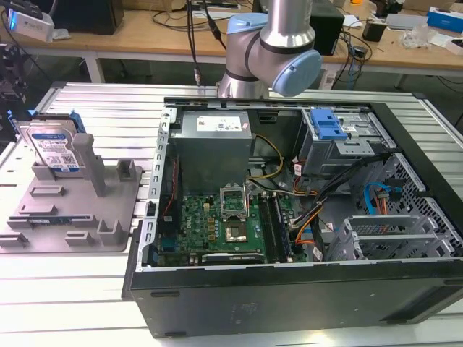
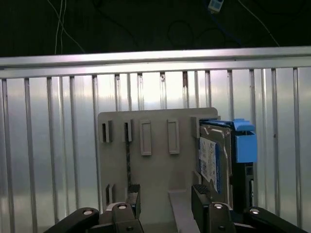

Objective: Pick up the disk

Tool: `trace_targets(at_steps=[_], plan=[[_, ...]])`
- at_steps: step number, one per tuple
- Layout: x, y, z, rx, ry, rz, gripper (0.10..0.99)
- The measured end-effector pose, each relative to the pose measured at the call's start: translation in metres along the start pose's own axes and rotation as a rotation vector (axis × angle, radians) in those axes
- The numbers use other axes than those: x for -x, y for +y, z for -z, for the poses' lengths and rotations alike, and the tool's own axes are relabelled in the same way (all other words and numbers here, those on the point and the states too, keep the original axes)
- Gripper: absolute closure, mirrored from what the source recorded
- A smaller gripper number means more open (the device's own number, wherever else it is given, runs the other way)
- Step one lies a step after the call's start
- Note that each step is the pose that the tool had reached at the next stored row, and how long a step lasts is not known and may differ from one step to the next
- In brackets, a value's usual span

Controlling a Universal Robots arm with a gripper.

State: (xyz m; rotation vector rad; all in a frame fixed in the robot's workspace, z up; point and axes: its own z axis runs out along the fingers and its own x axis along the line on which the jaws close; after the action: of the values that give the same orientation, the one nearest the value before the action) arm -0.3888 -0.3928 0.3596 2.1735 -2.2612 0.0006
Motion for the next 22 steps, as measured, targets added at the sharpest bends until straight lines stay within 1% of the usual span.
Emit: trace_targets(at_steps=[2, 3, 5, 7, 9, 10, 13, 14, 16, 18, 22], plan=[[0.0042, 0.0083, 0.0000, 0.000, 0.0051, 0.000, 0.545], [0.0082, 0.0129, -0.0001, 0.000, 0.0074, 0.001, 0.545], [0.0146, 0.0171, -0.0001, 0.000, 0.0082, 0.002, 0.545], [0.0216, 0.0194, -0.0001, 0.000, 0.0086, 0.003, 0.545], [0.0366, 0.0220, 0.0000, -0.001, 0.0089, 0.011, 0.545], [0.0424, 0.0229, 0.0000, -0.001, 0.0090, 0.015, 0.545], [0.0575, 0.0263, 0.0000, -0.001, 0.0097, 0.029, 0.545], [0.0614, 0.0278, -0.0002, -0.001, 0.0110, 0.035, 0.545], [0.0649, 0.0296, -0.0005, -0.001, 0.0134, 0.042, 0.545], [0.0648, 0.0305, -0.0006, -0.001, 0.0170, 0.045, 0.545], [0.0651, 0.0309, -0.0006, -0.001, 0.0171, 0.045, 0.545]])
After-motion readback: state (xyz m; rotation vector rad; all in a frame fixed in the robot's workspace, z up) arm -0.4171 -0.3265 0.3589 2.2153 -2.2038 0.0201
